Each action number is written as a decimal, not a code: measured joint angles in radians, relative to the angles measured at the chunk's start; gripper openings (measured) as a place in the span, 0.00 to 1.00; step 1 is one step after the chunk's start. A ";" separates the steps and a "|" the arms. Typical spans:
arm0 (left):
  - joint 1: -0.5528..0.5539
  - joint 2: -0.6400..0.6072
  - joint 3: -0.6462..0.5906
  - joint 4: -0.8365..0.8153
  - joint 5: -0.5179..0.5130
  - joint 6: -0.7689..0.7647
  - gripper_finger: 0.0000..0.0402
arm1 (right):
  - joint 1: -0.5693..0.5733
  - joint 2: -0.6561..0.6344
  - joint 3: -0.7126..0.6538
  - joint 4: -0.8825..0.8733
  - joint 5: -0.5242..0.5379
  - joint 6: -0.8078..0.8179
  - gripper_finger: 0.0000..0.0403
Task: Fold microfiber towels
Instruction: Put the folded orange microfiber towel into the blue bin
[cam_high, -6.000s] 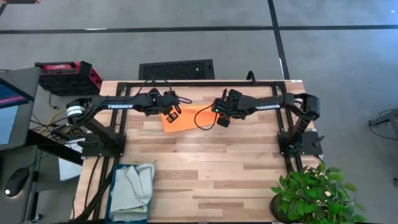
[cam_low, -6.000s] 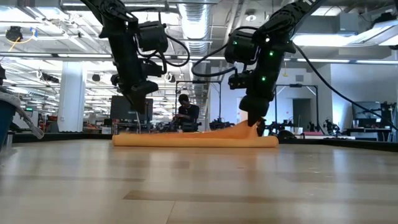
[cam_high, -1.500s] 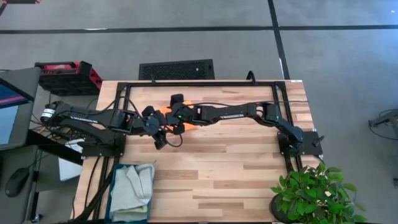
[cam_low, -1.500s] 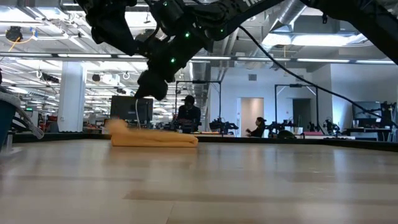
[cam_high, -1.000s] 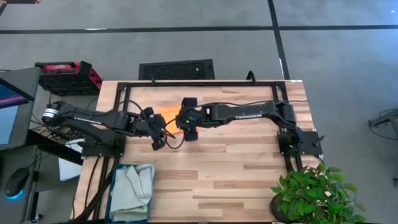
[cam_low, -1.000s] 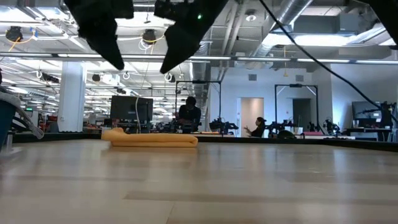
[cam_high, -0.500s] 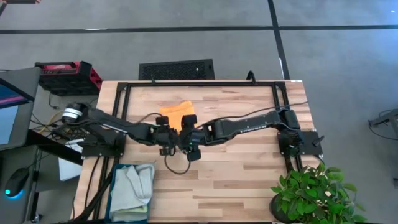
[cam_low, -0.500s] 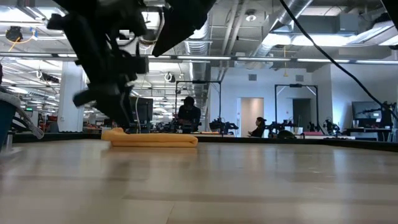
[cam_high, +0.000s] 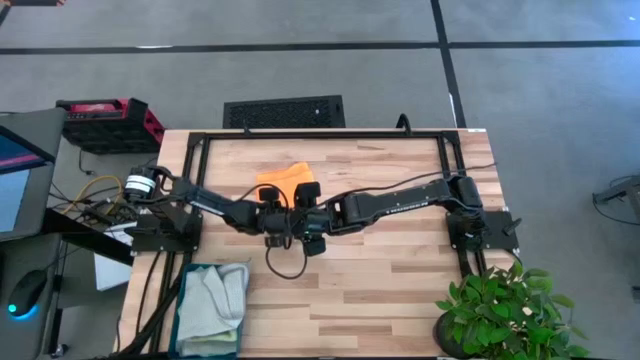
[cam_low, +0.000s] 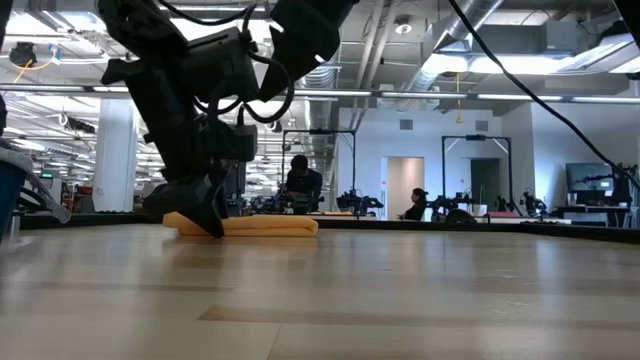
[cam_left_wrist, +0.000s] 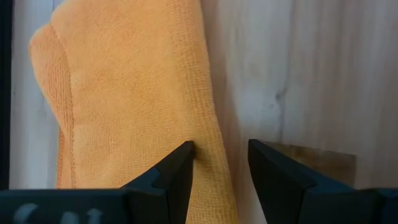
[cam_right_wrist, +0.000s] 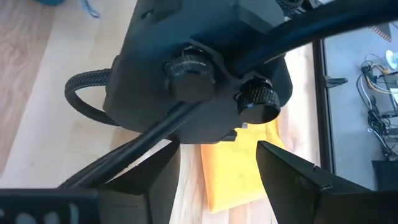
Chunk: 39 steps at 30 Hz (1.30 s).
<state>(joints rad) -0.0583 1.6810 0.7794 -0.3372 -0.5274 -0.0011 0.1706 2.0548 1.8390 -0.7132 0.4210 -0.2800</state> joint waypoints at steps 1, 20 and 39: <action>0.005 0.000 0.000 0.001 0.001 -0.005 0.37 | 0.000 0.000 0.000 -0.002 0.000 0.001 0.58; 0.065 0.002 -0.001 -0.016 0.088 -0.001 0.01 | -0.010 -0.116 0.007 -0.158 0.105 0.039 0.58; 0.035 -0.256 0.085 -0.452 0.447 -0.263 0.00 | -0.029 -0.320 0.001 -0.308 0.104 0.135 0.58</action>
<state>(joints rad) -0.0238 1.4248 0.8647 -0.7890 -0.0803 -0.2643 0.1417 1.7348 1.8404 -1.0211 0.5252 -0.1450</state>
